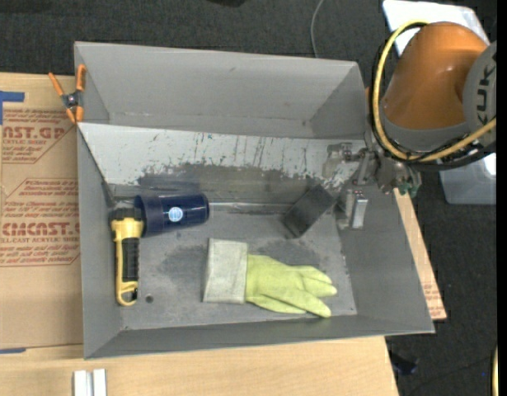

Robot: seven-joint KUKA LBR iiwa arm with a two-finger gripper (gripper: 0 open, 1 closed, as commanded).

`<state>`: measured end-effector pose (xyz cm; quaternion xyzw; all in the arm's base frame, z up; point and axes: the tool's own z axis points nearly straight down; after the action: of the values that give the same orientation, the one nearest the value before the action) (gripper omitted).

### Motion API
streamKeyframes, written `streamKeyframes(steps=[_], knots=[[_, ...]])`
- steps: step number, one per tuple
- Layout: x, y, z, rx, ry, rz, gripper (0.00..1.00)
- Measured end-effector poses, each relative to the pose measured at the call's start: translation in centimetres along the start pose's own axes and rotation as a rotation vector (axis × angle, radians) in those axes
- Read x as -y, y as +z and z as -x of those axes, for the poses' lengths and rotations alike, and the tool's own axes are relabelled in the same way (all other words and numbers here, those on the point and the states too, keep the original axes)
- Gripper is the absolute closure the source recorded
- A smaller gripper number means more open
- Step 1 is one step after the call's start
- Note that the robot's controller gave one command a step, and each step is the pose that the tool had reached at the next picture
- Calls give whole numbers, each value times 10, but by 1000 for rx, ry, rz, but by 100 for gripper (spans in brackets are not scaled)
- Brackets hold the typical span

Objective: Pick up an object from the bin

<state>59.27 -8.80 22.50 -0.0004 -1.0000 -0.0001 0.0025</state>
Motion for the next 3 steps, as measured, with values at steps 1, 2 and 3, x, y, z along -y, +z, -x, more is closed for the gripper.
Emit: streamKeyframes(steps=[1,2,3], knots=[[0,-5,1,8,-2,-1,0],[-2,70,-1,14,-3,-2,0],[26,104,9,59,-13,-6,0]])
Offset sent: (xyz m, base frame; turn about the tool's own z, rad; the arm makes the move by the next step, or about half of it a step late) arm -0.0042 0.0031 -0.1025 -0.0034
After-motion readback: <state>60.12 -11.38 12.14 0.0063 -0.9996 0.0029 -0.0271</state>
